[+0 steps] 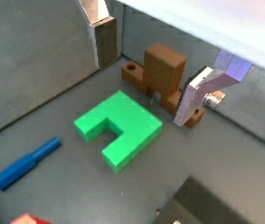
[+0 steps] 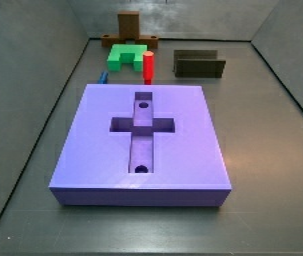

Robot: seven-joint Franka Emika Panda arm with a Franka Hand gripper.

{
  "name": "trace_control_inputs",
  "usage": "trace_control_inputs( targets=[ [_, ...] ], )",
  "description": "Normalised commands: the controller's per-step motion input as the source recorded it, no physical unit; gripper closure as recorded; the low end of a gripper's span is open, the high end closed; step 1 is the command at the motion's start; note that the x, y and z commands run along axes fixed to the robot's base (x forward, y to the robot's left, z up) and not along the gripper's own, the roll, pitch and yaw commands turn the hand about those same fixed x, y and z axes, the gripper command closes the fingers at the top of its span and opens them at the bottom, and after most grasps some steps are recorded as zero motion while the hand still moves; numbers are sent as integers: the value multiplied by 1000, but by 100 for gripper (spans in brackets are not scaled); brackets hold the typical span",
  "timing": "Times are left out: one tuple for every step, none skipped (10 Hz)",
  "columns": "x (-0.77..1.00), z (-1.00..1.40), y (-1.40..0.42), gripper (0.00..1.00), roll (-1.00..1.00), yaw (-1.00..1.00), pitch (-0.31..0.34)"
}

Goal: Pick up the green object. Move up. Place the green object on the fixture. Regrasp the green object. Move to above the board. Insert the green object.
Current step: Pick up the green object.

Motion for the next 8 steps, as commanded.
trace_control_inputs(
  targets=[
    [0,-1000,-151,0,0,-103,-104],
    [0,-1000,0,0,0,-20,-89],
    [-160,-1000,17,0,0,-57,-109],
    [-46,-1000,0,0,16,-74,-120],
    [0,-1000,0,0,40,-77,-91],
    [63,-1000,-20,0,63,-83,-67],
    [43,-1000,-23,0,107,-100,-41],
    [0,-1000,-77,0,149,-123,-34]
  ],
)
